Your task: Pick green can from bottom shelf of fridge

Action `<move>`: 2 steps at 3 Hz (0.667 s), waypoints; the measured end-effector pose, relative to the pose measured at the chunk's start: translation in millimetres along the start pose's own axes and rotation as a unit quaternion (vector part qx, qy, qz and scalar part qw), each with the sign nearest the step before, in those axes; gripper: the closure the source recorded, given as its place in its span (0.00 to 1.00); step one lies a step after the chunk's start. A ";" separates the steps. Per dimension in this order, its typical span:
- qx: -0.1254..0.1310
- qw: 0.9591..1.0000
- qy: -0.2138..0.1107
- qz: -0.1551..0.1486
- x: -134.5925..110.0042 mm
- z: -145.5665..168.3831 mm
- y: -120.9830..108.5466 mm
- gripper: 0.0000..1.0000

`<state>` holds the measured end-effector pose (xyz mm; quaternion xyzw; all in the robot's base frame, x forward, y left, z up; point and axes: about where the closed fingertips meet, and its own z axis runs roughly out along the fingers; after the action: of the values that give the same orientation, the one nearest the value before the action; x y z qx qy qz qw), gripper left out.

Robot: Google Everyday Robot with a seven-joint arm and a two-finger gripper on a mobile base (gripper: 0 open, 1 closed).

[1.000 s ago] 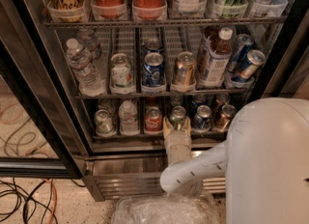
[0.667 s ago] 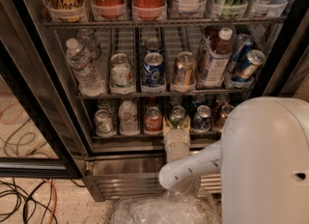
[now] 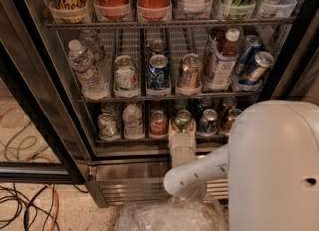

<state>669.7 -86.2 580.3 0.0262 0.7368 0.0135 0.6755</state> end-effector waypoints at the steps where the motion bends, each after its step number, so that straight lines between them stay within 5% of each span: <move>1: -0.006 1.000 -0.006 0.003 -12.2 1.2 -0.9 1.00; 2: -0.009 1.000 -0.021 0.009 -40.5 -3.7 -8.7 1.00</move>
Offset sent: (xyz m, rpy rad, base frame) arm -0.0047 -0.0230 0.0784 0.0286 -0.0848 0.0162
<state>669.3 -97.1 620.4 0.0269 0.7220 0.0251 0.6909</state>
